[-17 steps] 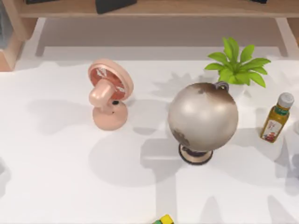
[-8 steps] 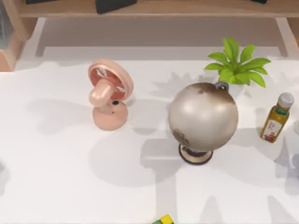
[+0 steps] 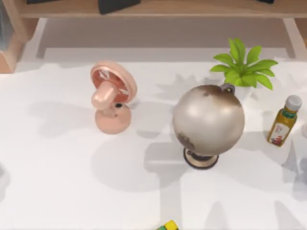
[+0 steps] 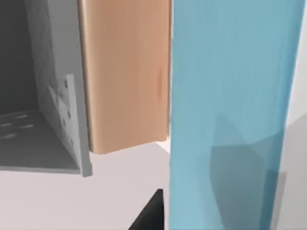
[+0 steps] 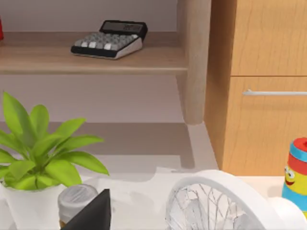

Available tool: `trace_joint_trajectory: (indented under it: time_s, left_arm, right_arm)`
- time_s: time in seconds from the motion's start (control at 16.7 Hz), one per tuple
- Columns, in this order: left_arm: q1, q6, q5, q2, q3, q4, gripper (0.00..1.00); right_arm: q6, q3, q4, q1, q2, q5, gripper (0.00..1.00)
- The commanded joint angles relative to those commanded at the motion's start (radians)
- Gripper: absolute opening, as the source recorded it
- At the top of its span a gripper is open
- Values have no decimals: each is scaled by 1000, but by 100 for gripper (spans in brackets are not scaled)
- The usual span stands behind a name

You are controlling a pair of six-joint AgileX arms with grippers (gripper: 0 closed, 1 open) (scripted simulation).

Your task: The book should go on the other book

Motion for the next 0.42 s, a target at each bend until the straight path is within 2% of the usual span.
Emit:
trace_joint_trajectory:
  time_s: [0.06, 0.12, 0.42]
  left_arm:
    - [0, 0, 0, 0, 0, 0, 98]
    - [0, 0, 0, 0, 0, 0, 100]
    - [0, 0, 0, 0, 0, 0, 100]
  right_arm:
    - [0, 0, 0, 0, 0, 0, 100]
    - [0, 0, 0, 0, 0, 0, 100]
    - [0, 0, 0, 0, 0, 0, 100]
